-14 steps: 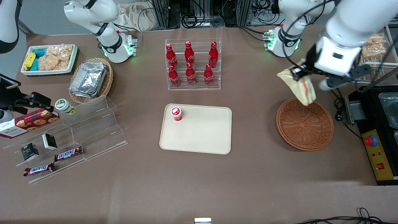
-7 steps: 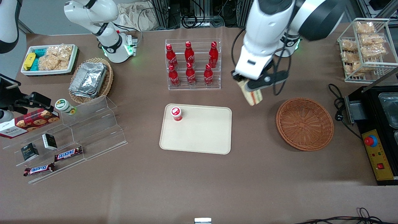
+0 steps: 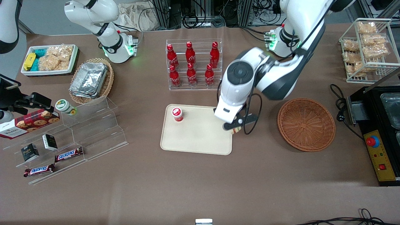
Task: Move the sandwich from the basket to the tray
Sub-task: 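Carry the sandwich over the cream tray and lower it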
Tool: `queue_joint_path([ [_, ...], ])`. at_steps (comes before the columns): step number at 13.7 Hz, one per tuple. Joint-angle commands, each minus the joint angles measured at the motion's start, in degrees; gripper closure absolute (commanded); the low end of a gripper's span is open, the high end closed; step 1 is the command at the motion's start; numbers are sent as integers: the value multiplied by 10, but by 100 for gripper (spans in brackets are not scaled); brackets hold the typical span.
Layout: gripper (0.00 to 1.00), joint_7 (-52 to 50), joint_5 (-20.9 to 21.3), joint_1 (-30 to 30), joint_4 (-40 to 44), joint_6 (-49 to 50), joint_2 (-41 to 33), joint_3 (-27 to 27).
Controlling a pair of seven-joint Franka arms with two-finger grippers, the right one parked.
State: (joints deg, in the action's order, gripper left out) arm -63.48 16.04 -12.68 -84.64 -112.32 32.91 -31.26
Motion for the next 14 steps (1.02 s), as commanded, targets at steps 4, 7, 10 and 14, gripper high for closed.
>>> queue_joint_path([
  [4,80,-62,62,-29,28,-78,111,-6],
  [7,80,-69,87,-30,33,-85,141,-6],
  [10,80,-77,108,-31,45,-93,167,-6],
  [14,44,-79,107,-30,46,-93,168,-6],
])
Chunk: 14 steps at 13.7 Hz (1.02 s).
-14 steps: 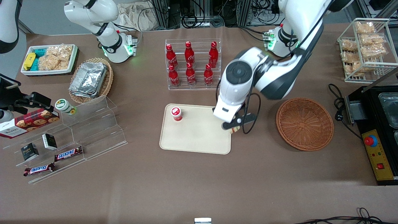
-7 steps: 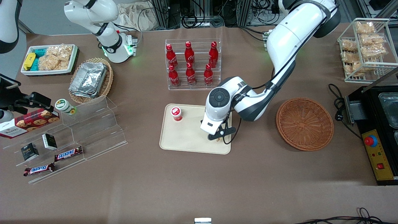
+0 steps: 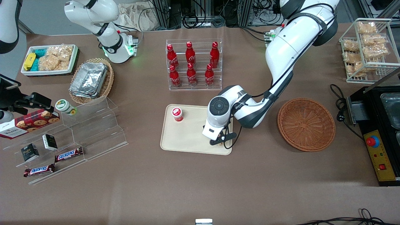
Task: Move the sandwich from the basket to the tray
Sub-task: 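Carry the sandwich over the cream tray and lower it, then open the left gripper to release the sandwich onto the tray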
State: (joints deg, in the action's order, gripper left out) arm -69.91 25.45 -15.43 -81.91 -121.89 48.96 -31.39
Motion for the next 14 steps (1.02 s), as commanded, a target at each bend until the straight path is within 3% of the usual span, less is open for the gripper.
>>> queue_joint_path([
  [1,30,-17,13,-2,18,0,9,-5],
  [2,16,-23,13,-2,18,-7,9,-5],
  [5,0,-34,11,2,18,-7,-5,-6],
  [9,0,-98,2,29,11,64,-111,-8],
  [14,0,-98,-49,71,9,145,-221,-8],
])
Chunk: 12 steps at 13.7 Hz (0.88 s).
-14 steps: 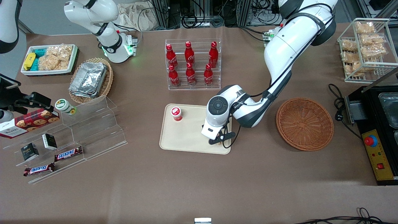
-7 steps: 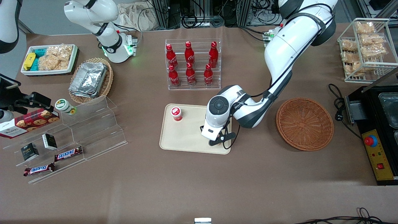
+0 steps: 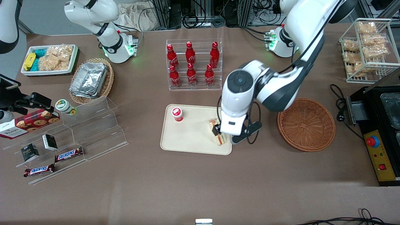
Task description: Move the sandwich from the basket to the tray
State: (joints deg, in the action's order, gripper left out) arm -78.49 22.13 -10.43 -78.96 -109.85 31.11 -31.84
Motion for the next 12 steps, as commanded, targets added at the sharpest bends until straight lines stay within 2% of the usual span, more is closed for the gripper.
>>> queue_joint_path([
  [1,0,-8,-29,33,-22,35,-63,-3],
  [4,0,2,-41,77,-22,65,-106,-5],
  [5,0,17,-57,94,-23,69,-118,-5],
  [8,0,110,-95,135,-37,98,-164,-4],
  [10,0,171,-103,151,-37,123,-179,-1],
  [11,0,198,-117,154,-37,130,-186,11],
  [12,0,234,-132,145,-38,132,-197,53],
])
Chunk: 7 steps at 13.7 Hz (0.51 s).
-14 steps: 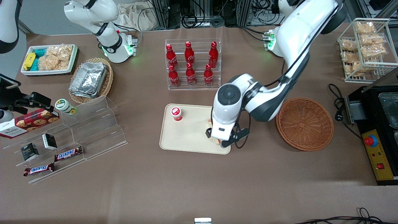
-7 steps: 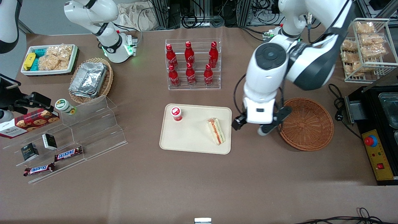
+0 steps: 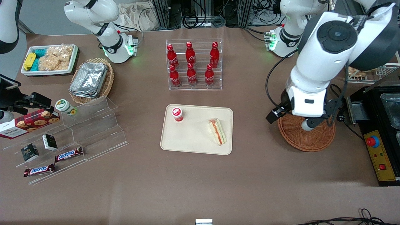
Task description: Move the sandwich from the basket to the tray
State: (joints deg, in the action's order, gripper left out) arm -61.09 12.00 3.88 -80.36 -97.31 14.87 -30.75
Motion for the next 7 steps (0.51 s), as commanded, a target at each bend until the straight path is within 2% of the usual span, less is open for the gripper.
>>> queue_joint_path([
  [1,0,104,-49,-22,-30,11,-46,85],
  [2,0,154,-69,-37,-39,18,-61,132],
  [4,0,251,-97,-48,-72,19,-98,187],
  [7,0,367,-113,-78,-98,37,-134,270],
])
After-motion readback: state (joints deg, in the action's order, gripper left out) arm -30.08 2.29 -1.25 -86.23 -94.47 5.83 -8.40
